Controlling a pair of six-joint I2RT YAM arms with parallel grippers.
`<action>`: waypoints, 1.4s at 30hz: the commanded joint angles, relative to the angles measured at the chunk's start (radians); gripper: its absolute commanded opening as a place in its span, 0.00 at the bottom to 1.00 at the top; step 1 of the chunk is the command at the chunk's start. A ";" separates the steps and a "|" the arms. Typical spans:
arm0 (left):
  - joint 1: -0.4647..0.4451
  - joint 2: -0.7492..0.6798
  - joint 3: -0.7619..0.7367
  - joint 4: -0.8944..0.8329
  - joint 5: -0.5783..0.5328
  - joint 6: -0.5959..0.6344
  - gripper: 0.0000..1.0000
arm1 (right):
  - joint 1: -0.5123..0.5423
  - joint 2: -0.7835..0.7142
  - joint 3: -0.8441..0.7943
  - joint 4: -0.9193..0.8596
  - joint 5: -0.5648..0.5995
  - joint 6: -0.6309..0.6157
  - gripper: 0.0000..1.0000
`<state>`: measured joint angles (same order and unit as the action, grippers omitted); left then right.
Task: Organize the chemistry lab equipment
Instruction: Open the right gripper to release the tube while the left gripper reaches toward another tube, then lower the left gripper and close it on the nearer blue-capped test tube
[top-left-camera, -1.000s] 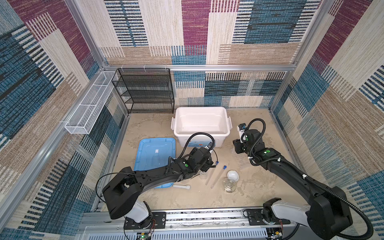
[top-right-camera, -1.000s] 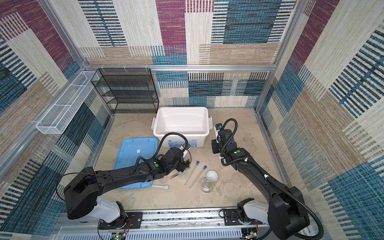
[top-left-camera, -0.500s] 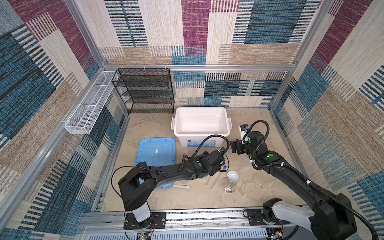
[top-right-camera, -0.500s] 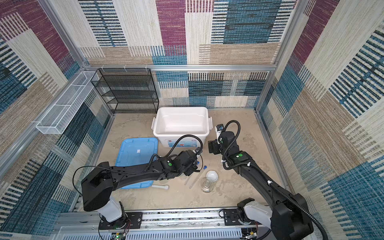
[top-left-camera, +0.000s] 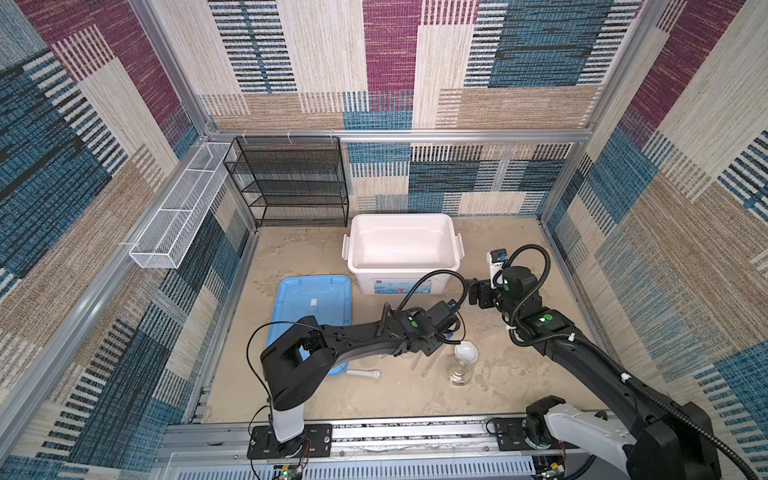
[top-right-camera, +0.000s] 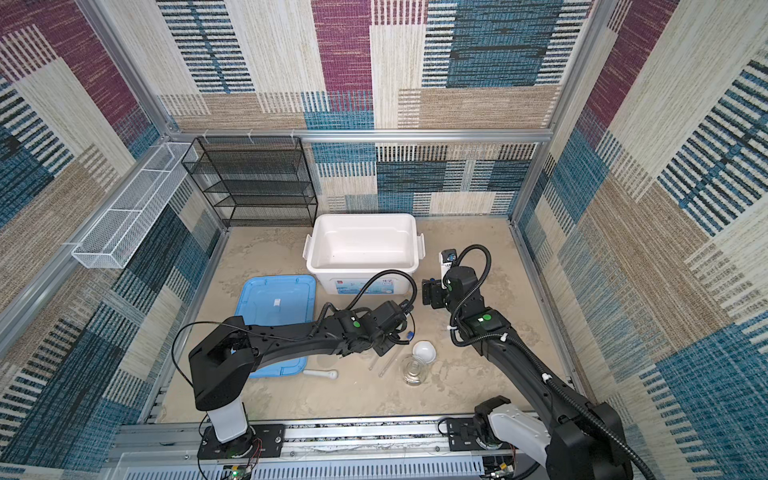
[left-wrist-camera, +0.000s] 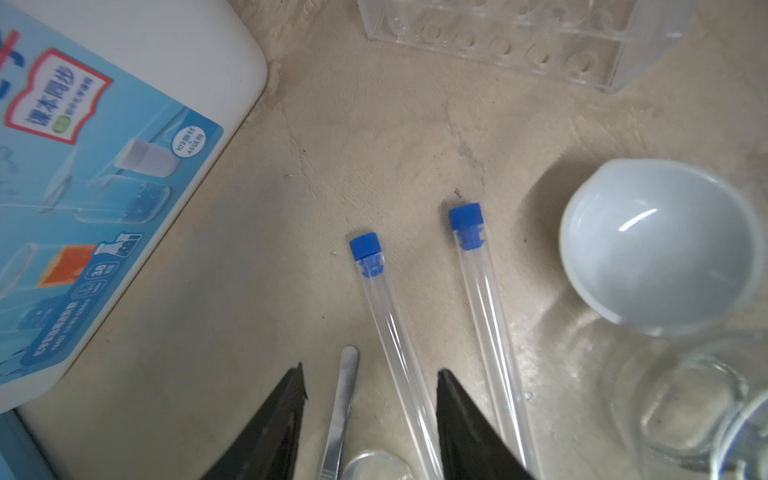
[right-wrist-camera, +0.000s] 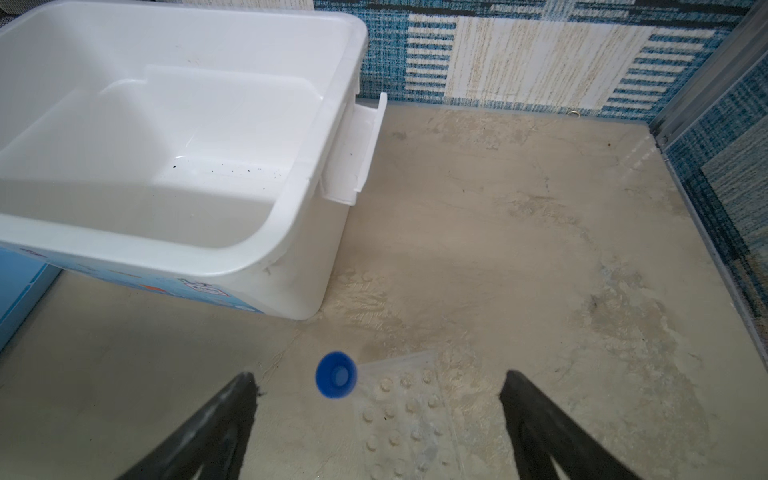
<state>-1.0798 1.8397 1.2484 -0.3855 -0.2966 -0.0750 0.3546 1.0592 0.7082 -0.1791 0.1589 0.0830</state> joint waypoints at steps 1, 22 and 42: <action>0.004 0.024 0.024 -0.042 0.052 -0.028 0.53 | -0.003 -0.014 -0.004 0.040 0.006 0.019 0.95; 0.053 0.111 0.085 -0.116 0.163 -0.037 0.39 | -0.009 -0.014 -0.008 0.043 0.002 0.031 0.95; 0.070 0.155 0.141 -0.171 0.178 -0.037 0.37 | -0.017 -0.005 -0.003 0.046 -0.009 0.034 0.95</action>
<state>-1.0111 2.0087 1.3891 -0.5446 -0.1024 -0.1112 0.3382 1.0508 0.7002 -0.1688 0.1589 0.1040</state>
